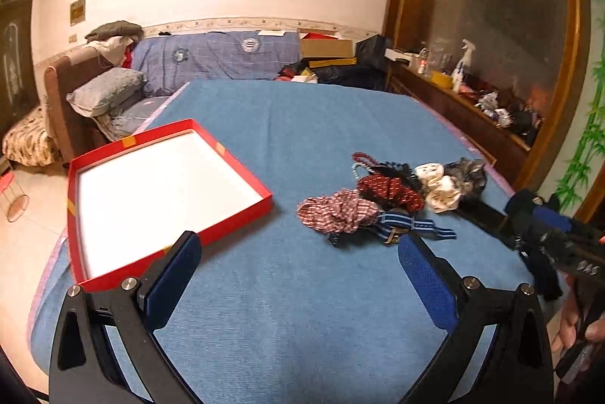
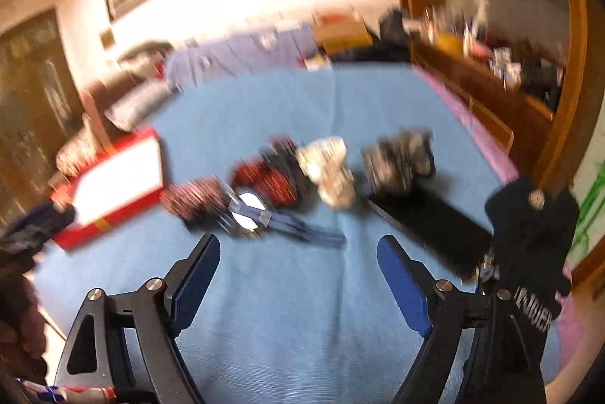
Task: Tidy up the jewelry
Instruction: 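Move right tool to white dotted scrunchie while left tool approaches red plaid scrunchie, then close right tool on white dotted scrunchie while left tool grasps red plaid scrunchie, then carry both held scrunchies over the red-rimmed white box, then lower both scrunchies into the box and open both tools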
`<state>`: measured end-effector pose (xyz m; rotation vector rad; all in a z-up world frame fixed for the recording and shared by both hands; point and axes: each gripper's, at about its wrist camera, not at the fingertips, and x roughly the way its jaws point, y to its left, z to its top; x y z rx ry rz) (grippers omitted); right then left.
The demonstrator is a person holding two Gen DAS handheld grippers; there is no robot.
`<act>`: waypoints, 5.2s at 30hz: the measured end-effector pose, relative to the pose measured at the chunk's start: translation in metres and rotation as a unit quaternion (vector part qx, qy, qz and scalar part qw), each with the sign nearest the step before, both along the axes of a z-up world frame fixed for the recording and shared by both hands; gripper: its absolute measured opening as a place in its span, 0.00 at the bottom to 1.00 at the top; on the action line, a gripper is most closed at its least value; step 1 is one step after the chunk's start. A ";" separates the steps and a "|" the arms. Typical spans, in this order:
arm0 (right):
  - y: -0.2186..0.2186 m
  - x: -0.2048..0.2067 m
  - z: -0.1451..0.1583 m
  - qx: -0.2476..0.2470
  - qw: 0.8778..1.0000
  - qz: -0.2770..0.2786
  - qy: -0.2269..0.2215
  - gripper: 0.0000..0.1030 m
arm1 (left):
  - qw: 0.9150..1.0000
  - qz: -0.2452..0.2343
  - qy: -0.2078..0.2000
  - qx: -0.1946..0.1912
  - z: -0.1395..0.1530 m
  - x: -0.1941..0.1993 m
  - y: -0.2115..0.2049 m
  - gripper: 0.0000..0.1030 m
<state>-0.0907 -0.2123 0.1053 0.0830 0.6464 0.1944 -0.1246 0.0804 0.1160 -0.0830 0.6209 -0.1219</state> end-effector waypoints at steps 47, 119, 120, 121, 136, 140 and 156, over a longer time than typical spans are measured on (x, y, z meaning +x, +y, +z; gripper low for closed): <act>-0.036 0.111 -0.018 0.151 0.984 -0.046 0.083 0.73 | 0.996 -0.037 0.083 0.001 -0.023 0.083 -0.034 1.00; 0.096 0.107 -0.020 0.039 0.986 0.150 -0.054 0.20 | 0.998 0.064 -0.014 0.013 -0.023 0.086 0.018 0.21; 0.102 0.106 -0.018 0.038 0.986 0.156 -0.054 0.20 | 0.997 0.070 -0.015 0.011 -0.023 0.085 0.024 0.21; 0.108 0.107 -0.017 0.037 0.985 0.161 -0.053 0.20 | 0.997 0.074 -0.015 0.008 -0.023 0.084 0.029 0.21; 0.218 0.137 -0.002 0.024 0.972 0.235 -0.004 0.20 | 0.991 0.133 -0.004 -0.024 -0.029 0.072 0.121 0.21; 0.252 0.155 0.000 0.019 0.967 0.254 0.019 0.20 | 0.988 0.149 0.021 -0.033 -0.031 0.084 0.156 0.21; 0.394 0.263 -0.038 -0.031 0.953 0.281 0.108 0.21 | 0.968 0.217 0.116 -0.055 -0.057 0.174 0.257 0.21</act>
